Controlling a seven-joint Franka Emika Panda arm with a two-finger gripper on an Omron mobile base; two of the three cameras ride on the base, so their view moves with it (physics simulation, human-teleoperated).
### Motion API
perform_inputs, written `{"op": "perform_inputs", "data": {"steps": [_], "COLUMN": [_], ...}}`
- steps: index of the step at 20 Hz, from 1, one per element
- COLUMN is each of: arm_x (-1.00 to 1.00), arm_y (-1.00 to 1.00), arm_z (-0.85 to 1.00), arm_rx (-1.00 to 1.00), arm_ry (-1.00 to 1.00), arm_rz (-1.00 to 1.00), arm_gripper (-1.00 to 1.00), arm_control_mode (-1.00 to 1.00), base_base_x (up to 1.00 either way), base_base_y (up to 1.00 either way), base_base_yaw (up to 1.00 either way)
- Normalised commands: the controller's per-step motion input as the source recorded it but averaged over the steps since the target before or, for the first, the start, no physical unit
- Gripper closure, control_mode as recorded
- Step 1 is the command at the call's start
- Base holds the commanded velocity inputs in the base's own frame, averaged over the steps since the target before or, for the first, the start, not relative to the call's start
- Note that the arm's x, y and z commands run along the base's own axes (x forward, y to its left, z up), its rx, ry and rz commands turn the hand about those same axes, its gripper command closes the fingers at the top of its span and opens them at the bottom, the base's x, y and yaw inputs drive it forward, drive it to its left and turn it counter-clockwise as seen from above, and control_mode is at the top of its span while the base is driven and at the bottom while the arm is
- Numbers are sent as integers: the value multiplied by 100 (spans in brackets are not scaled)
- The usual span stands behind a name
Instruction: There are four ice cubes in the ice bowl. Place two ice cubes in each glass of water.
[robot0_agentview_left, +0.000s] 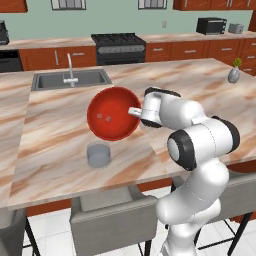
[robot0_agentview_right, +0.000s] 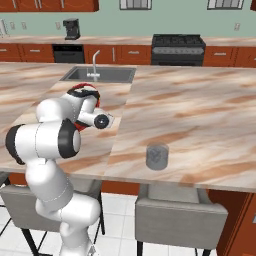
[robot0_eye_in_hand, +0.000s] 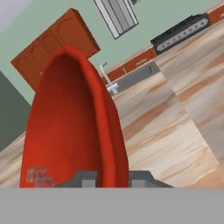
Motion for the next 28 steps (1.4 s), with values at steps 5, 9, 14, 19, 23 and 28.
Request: {"op": "perform_inputs", "data": {"steps": [5, 9, 14, 19, 23, 28], "arm_x": [-9, 0, 0, -5, -5, -6], "arm_y": [1, 5, 22, 20, 0, 2], "arm_z": [4, 2, 27, 23, 0, 0], "arm_rx": [0, 0, 0, -8, -3, -4], "arm_ry": [-4, -1, -11, -11, -1, -1], "arm_rz": [0, 0, 0, 0, 0, 1], "arm_gripper": [100, 100, 100, 100, 100, 100], "arm_control_mode": [-100, -100, -100, -100, -100, -100], "base_base_x": [0, 0, 0, 0, 0, 0], "base_base_y": [0, 0, 0, 0, 0, 0], "base_base_yaw": [0, 0, 0, 0, 0, 0]}}
